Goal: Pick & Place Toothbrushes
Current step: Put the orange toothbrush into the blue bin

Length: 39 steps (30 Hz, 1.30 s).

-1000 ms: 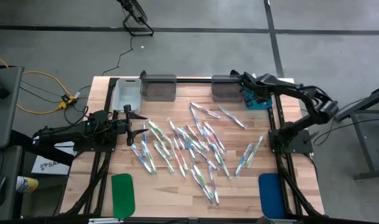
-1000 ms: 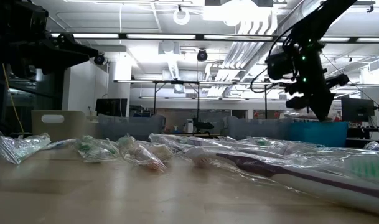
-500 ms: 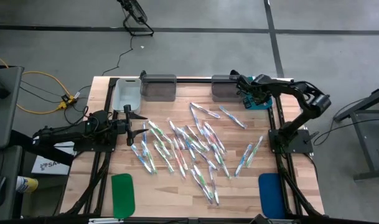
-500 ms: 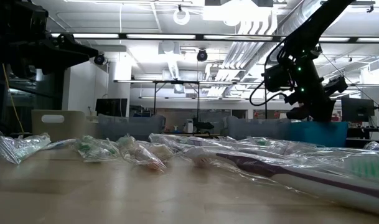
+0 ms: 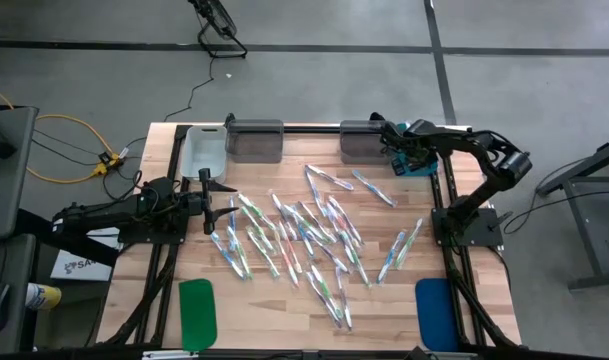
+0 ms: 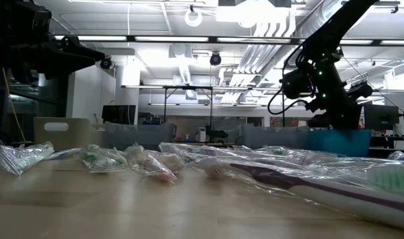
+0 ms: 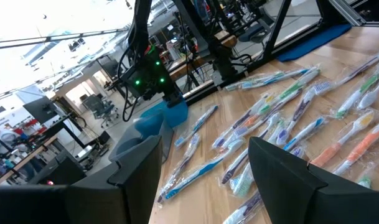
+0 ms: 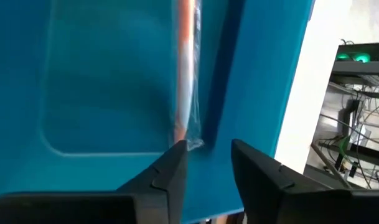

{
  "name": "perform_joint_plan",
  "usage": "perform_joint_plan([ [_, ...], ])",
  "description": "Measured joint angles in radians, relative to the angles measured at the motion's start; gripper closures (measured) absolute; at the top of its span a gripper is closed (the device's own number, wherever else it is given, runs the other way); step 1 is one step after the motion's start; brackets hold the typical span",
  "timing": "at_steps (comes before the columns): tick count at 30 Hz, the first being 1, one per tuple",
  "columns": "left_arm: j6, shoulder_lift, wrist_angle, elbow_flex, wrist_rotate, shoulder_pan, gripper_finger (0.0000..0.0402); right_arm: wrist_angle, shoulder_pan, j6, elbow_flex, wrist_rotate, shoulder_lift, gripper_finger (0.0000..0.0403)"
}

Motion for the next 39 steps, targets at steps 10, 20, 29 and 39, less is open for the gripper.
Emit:
perform_joint_plan([
  [10,0.0,0.0,0.0,0.0,0.0,0.0,0.0169,-0.077,0.007,0.025,0.0,0.0,-0.026,0.0251],
  [20,0.0,0.0,0.0,0.0,0.0,0.0,0.0169,-0.069,0.029,0.028,0.0,-0.029,-0.207,0.0251],
  [29,0.0,0.0,0.0,0.0,0.0,0.0,0.0169,0.008,0.103,0.019,0.0,-0.323,-0.382,0.0251],
  [39,0.0,0.0,0.0,0.0,0.0,0.0,0.0169,0.092,0.354,0.09,0.0,-0.398,-0.38,0.0251],
])
